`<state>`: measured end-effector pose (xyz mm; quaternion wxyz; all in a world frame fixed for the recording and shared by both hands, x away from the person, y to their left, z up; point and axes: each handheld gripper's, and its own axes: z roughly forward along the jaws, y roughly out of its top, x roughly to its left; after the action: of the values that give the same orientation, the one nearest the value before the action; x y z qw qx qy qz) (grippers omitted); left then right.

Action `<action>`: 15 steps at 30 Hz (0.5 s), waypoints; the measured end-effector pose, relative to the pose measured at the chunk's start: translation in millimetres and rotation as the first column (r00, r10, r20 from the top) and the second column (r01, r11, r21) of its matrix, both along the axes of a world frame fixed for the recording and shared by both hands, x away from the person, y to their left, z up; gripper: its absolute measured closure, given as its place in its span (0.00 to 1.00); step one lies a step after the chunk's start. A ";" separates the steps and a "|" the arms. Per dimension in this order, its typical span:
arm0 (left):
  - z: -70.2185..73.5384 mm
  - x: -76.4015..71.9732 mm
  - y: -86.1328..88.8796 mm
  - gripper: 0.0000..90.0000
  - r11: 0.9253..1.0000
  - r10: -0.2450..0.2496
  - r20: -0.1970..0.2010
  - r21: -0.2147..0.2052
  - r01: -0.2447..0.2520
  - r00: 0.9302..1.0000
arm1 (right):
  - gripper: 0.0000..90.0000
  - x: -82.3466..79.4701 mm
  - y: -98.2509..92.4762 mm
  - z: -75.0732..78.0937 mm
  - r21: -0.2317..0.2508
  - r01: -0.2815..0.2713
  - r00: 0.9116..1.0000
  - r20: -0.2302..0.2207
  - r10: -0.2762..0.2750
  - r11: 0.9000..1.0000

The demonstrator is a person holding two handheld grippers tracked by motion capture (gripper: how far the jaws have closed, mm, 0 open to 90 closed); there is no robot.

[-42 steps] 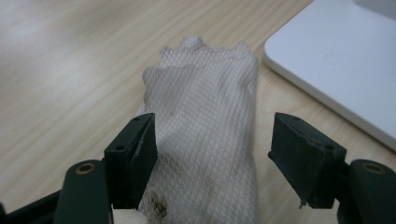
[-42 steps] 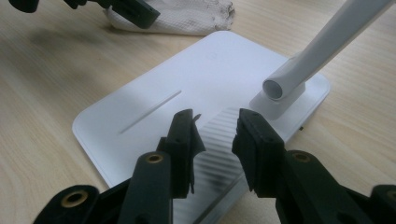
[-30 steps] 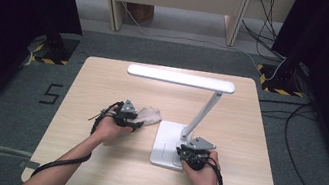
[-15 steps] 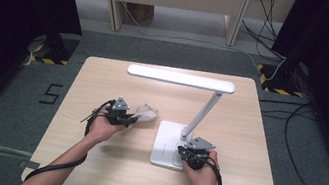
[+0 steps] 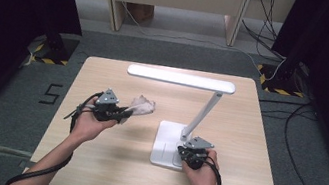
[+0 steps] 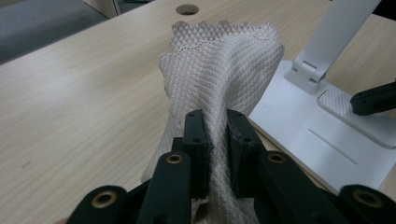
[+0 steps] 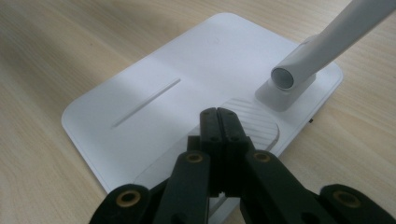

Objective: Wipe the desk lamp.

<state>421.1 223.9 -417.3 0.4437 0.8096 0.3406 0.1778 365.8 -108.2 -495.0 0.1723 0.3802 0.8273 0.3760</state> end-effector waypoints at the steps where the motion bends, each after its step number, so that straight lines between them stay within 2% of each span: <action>1: 3.7 -1.1 0.7 0.89 1.000 -0.001 0.009 -0.008 0.001 1.000 | 1.00 -0.2 0.0 0.0 0.003 0.002 1.000 -0.003 -0.002 1.000; 6: 25.7 -8.8 6.4 0.89 0.999 -0.003 0.058 -0.038 0.005 0.998 | 1.00 -0.2 0.0 -0.4 0.002 0.000 1.000 0.003 0.000 1.000; 15: 60.5 -20.2 22.3 0.89 0.997 0.003 0.119 -0.075 0.006 0.993 | 1.00 -0.3 -0.1 -0.5 0.003 -0.003 1.000 0.005 0.003 1.000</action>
<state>400.9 246.3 -356.8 0.4936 0.7806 0.3192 0.2125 365.5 -108.3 -495.5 0.1732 0.3784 0.8268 0.3783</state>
